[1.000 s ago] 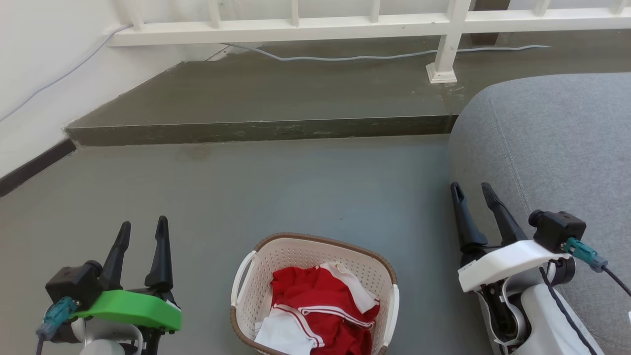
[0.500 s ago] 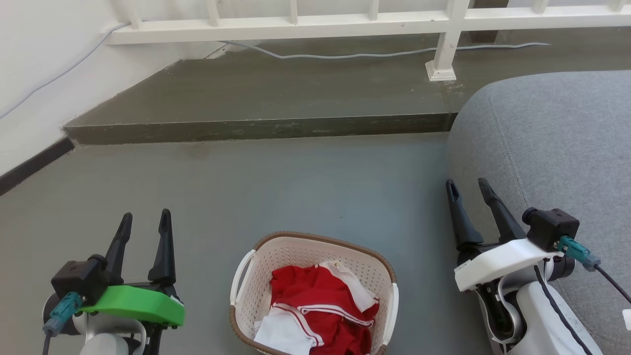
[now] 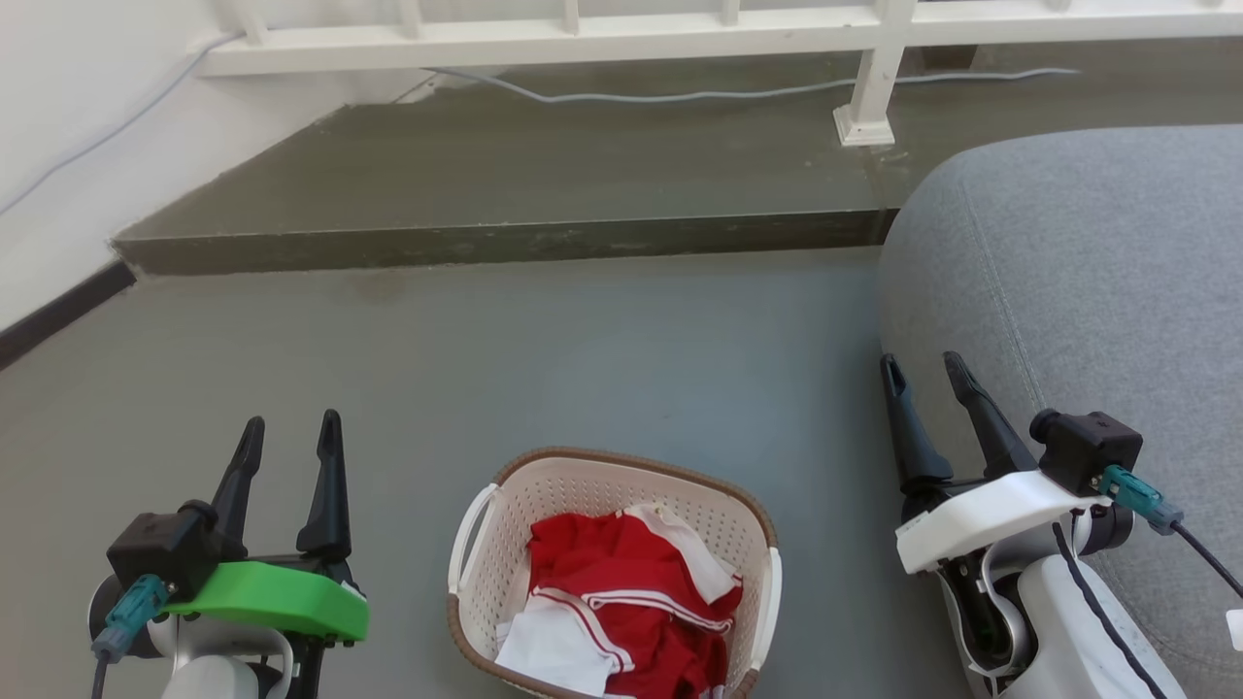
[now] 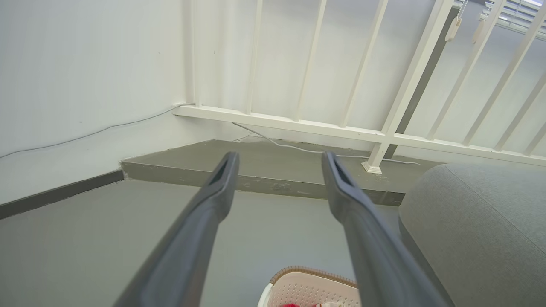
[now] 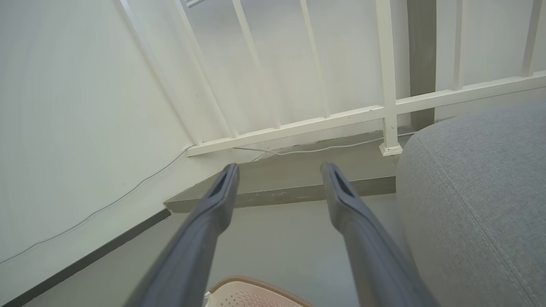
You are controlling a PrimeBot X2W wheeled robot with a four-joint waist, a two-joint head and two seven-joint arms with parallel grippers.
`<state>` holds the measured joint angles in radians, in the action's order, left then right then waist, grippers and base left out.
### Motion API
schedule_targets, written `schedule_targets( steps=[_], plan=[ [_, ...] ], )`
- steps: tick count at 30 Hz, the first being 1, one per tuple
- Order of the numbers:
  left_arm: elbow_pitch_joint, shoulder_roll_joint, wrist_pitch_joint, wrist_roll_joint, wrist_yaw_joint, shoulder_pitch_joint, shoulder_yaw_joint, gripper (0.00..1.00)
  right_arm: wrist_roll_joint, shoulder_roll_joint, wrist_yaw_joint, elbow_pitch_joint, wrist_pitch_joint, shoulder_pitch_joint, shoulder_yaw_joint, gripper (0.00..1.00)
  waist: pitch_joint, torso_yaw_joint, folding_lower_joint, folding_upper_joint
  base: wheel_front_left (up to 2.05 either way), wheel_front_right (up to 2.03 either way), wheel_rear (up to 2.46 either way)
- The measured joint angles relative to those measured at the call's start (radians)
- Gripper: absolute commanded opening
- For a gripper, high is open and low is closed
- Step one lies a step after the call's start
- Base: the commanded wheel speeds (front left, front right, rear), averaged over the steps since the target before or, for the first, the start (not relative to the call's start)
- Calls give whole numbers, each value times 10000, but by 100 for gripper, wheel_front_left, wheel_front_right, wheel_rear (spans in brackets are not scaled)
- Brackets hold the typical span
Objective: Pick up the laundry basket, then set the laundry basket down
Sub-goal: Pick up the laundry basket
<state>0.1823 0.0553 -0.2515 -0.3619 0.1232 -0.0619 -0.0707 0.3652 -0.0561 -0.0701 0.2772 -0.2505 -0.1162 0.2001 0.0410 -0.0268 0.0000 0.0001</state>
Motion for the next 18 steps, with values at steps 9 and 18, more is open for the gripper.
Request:
schedule_targets(
  steps=[9,18],
  plan=[
    [-148,2,-2,-38,12,-55,-109,100,-10,25,0,-94,0,-38,25,100,672,-132,0,0,0,0,0],
    [-35,527,-2,-205,12,-652,-263,100,-48,59,6,-311,-4,-530,259,100,1731,-311,0,0,0,0,0]
  ],
)
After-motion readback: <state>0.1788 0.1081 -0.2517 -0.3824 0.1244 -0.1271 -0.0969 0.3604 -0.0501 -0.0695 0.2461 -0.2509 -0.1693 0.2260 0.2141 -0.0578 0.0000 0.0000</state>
